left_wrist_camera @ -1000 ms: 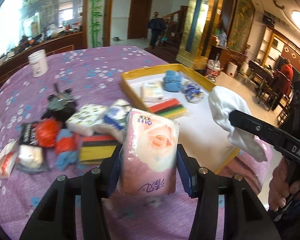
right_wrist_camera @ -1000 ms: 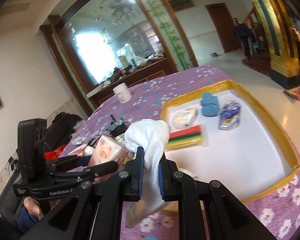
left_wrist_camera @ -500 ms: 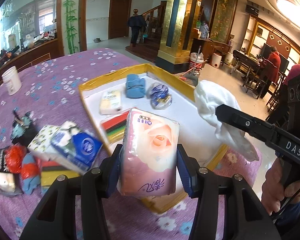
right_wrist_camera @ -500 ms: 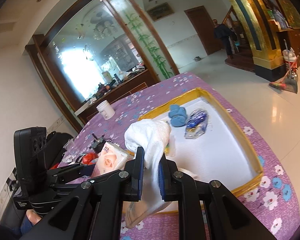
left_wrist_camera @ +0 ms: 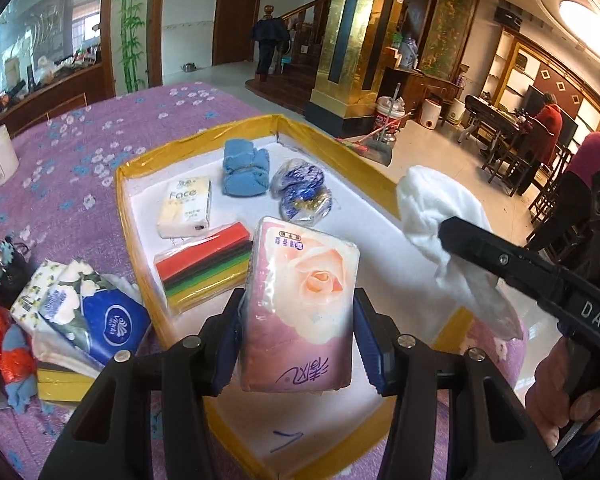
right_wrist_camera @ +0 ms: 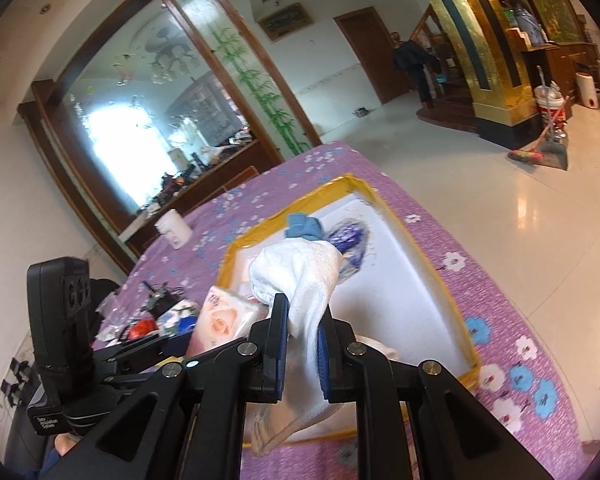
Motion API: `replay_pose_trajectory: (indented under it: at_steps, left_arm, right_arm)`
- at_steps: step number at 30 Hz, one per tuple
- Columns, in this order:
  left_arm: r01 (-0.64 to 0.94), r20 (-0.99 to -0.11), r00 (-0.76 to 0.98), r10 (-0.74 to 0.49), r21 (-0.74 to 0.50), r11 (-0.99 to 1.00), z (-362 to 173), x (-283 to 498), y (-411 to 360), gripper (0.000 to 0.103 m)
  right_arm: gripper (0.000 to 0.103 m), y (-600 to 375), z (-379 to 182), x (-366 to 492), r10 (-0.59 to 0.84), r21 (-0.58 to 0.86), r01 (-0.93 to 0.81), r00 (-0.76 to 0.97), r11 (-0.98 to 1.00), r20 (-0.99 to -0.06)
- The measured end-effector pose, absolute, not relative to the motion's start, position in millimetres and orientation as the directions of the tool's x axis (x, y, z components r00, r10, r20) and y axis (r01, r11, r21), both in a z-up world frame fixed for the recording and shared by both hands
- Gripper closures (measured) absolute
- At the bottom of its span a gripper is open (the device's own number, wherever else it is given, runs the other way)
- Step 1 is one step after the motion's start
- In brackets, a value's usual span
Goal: Organize soft objects
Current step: 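Carry the pink tissue pack and white cloth over the yellow-rimmed tray, then open left gripper to drop pink pack in tray while right gripper releases white cloth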
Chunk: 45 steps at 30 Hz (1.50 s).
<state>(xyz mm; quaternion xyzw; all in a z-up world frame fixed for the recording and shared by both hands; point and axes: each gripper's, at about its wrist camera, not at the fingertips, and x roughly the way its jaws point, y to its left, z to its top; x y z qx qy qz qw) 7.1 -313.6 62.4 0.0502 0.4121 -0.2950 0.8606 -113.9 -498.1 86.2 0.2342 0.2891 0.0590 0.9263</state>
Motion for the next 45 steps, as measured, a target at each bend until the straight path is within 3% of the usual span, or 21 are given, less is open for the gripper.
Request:
replay_pose_trajectory:
  at_steps: [11,23,28,30,33,39,45]
  left_arm:
    - [0.488,-0.777,0.426,-0.464,-0.235,0.841,34.3,36.5,-309.7,0.053]
    - [0.504,-0.774,0.476,-0.418,-0.149,0.851,31.9,26.4,-314.3,0.053]
    - [0.509,-0.772,0.487,-0.409,-0.13,0.851,31.1,22.4,-317.7,0.048]
    - [0.507,-0.766,0.489,-0.416,-0.138,0.851,32.3,22.6,-316.6,0.041]
    - [0.507,-0.756,0.504,-0.416,-0.131,0.852,35.1,21.2,-316.3,0.032]
    - [0.509,-0.754,0.506,-0.419,-0.132,0.851,36.9,20.9,-315.6,0.025]
    - [0.51,-0.745,0.506,-0.434,-0.148,0.848,39.2,18.6,-311.8,0.019]
  right_arm:
    - [0.089,-477.3,68.3,-58.8,0.241,0.413,0.052,0.744,0.909,-0.623]
    - [0.086,-466.2,42.7,-36.6,0.239,0.422,0.078,0.726,0.903,-0.645]
    - [0.073,-471.2,41.3,-41.0,0.279,0.475,0.056,0.746,0.878,-0.604]
    - [0.058,-471.9,42.6,-42.3,0.29,0.487,0.046,0.753,0.872,-0.591]
    - [0.045,-473.4,43.2,-44.2,0.324,0.515,0.015,0.762,0.857,-0.561]
    - [0.037,-473.9,44.2,-45.2,0.358,0.543,-0.018,0.77,0.84,-0.528]
    - [0.035,-477.9,46.9,-51.0,0.396,0.587,-0.063,0.795,0.807,-0.459]
